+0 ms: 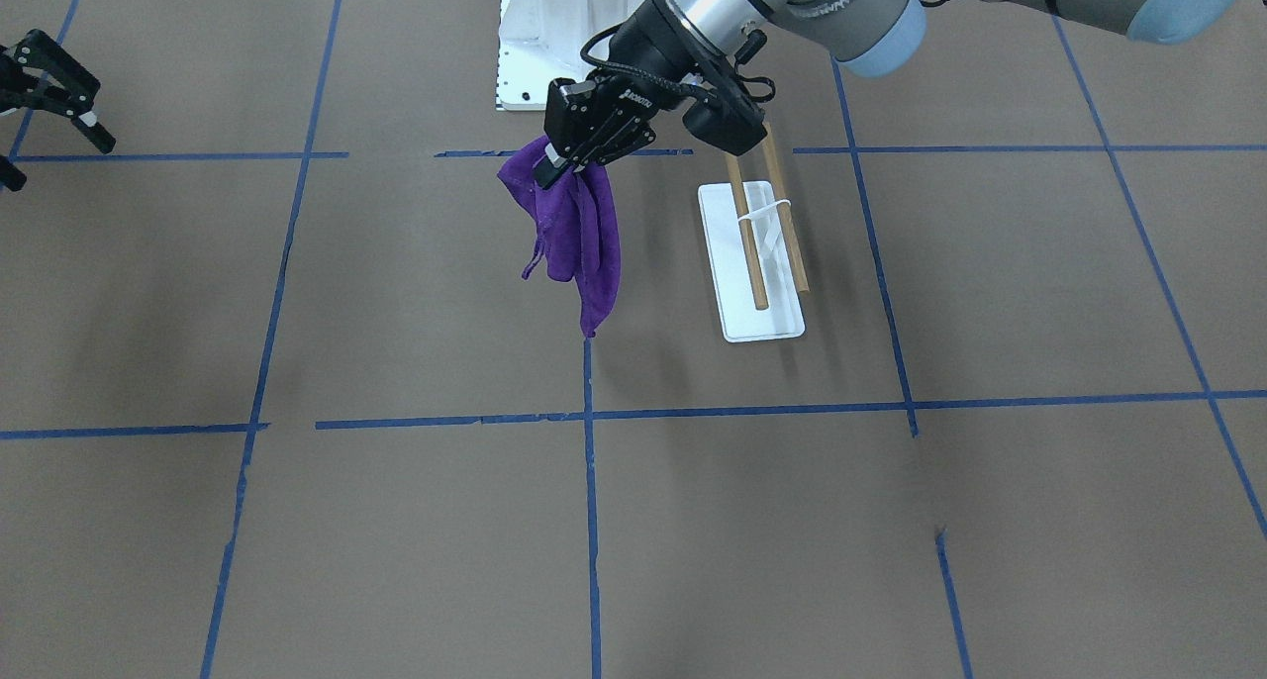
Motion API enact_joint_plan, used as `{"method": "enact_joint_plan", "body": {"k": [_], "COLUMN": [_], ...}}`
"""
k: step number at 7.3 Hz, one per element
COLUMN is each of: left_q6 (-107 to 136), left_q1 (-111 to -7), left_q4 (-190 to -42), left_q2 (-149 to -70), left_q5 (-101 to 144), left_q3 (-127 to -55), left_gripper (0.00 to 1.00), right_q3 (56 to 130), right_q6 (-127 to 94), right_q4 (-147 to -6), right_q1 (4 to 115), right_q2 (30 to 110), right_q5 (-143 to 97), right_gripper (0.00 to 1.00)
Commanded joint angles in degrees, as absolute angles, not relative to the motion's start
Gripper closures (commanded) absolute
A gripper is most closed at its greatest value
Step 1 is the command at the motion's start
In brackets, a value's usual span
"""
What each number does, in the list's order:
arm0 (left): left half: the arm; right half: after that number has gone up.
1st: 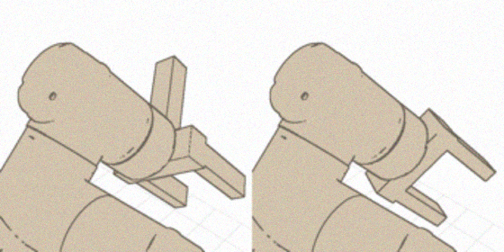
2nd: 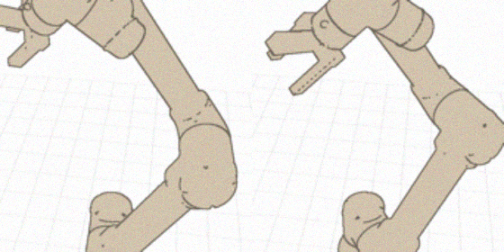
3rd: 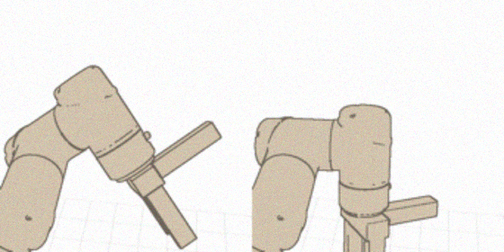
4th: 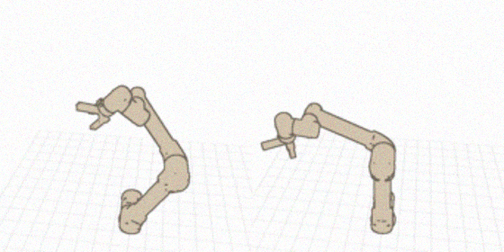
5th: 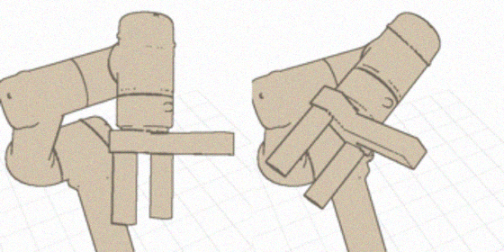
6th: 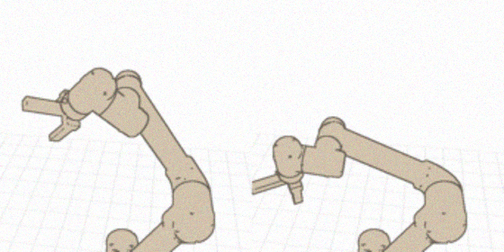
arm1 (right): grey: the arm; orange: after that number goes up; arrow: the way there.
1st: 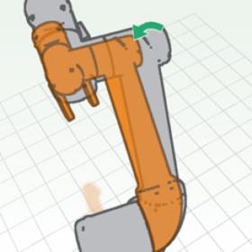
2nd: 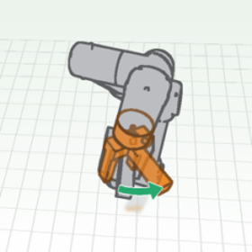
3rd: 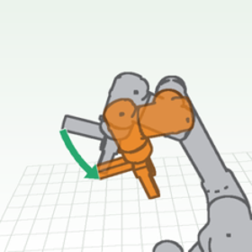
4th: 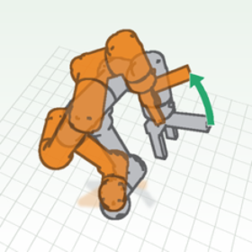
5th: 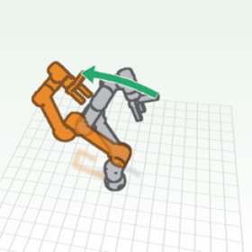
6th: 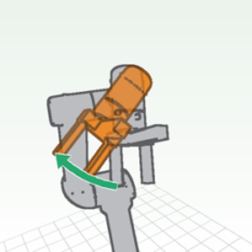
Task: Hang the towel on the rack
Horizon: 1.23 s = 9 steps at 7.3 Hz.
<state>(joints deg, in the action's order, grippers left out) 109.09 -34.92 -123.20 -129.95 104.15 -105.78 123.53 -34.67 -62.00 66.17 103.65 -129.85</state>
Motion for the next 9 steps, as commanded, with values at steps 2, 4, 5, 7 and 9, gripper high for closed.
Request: {"method": "enact_joint_plan", "body": {"k": [2,4,5,7,9], "left_q6": [107.6,108.6,112.5,119.5,123.3], "left_q1": [-25.4,-19.5,-18.1,-15.9,-15.6], "left_q4": [-107.5,-96.3,-88.3,-81.7,-81.0], "left_q2": [-129.9,-129.7,-129.7,-126.7,-122.7], "left_q5": [84.7,75.8,74.4,74.4,75.2], "left_q3": [-112.7,-117.9,-121.3,-124.7,-125.0], "left_gripper": [1.00,1.00,1.00,1.00,1.00], "right_q3": [123.0,122.9,122.7,119.6,116.8], "right_q6": [-18.4,-12.4,-11.9,-11.9,-12.7], "right_q4": [-83.2,-91.8,-94.3,-94.6,-94.1], "right_q1": [72.4,73.8,73.9,74.1,74.1], "right_q2": [103.9,103.5,103.0,99.9,97.9], "right_q5": [-129.9,-130.1,-130.1,-129.9,-129.7], "right_gripper": [0.00,0.00,0.00,0.00,0.00]}}
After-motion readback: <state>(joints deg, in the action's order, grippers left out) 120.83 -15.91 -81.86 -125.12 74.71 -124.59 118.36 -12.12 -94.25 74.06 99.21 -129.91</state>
